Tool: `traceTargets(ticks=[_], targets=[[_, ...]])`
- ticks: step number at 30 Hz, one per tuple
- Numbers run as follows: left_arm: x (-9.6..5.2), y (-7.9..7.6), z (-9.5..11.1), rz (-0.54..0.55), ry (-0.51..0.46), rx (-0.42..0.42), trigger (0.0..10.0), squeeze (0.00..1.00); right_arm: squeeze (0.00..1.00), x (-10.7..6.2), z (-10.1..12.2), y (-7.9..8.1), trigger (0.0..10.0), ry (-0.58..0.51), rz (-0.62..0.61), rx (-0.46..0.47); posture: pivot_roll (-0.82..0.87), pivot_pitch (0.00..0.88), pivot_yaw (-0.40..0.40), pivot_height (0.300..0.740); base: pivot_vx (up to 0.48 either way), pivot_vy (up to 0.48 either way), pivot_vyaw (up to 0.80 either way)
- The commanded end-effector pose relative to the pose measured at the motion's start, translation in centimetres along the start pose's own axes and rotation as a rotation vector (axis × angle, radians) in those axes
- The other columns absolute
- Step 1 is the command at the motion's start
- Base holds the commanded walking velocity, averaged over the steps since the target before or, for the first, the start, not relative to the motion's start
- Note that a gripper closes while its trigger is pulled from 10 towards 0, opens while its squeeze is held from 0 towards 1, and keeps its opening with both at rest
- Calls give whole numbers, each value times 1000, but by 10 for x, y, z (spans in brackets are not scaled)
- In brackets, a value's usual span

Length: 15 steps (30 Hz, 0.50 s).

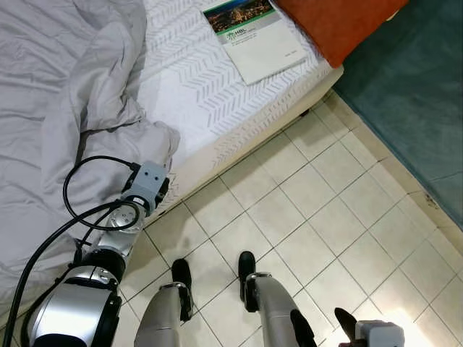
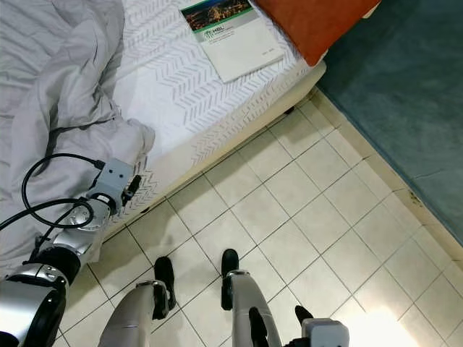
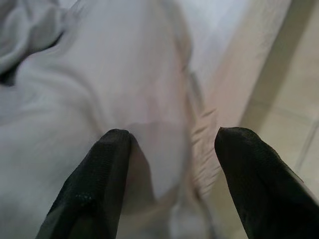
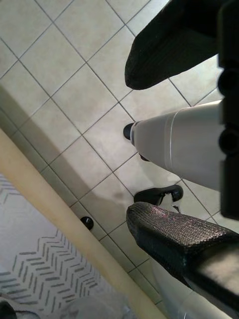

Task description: Clean up the room

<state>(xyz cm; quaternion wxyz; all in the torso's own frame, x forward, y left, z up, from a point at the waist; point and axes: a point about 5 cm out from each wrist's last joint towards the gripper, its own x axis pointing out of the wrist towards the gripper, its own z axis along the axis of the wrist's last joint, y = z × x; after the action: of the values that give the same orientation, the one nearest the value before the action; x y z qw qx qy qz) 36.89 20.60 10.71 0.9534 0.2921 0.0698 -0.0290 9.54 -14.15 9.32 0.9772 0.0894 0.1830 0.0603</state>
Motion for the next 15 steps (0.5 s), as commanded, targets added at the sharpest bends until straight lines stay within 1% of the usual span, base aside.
traceTargets(ticks=[1, 3, 4, 5, 6, 7, 8, 9, 11, 15], targets=[[-9, -3, -23, -2, 79, 65, 10000, 0, 0, -8, -6, -2, 10000, 52, -25, 1, -310, 661, -109, 740, 0, 0, 0], [-10, -6, -28, -32, 111, 74, 10000, 0, 0, -9, -7, -1, 10000, 57, -26, 8, -304, 657, -106, 740, 0, 0, 0], [-10, -6, -28, -32, 111, 74, 10000, 0, 0, -9, -7, -1, 10000, 57, -26, 8, -304, 657, -106, 740, 0, 0, 0], [-11, -8, -31, -49, 131, 63, 10000, 0, 0, -8, -8, -1, 10000, 60, -24, 14, -302, 655, -105, 740, 0, 0, 0], [-14, -16, -39, -101, 189, 44, 0, 0, 0, -7, -8, 2, 10000, 61, -9, 25, -301, 653, -104, 740, 0, 0, 0], [-16, -19, -43, -115, 214, 14, 0, 0, 0, -7, -8, 3, 10000, 62, -2, 29, -298, 653, -101, 740, 0, 0, 0], [-16, -19, -43, -115, 214, 14, 0, 0, 0, -7, -8, 3, 10000, 62, -2, 29, -298, 653, -101, 740, 0, 0, 0], [-17, -21, -46, -122, 229, -7, 0, 0, 0, -6, -8, 4, 10000, 63, 2, 31, -298, 653, -101, 740, 0, 0, 0], [-20, -21, -53, -116, 280, 1, 0, 0, 0, -5, -8, 4, 10000, 62, 1, 34, -298, 649, -99, 740, 0, 0, 0], [-20, -18, -53, -92, 269, 15, 0, 0, 0, -6, -9, 2, 10000, 68, -4, 34, -300, 647, -98, 740, 0, 0, 0]])
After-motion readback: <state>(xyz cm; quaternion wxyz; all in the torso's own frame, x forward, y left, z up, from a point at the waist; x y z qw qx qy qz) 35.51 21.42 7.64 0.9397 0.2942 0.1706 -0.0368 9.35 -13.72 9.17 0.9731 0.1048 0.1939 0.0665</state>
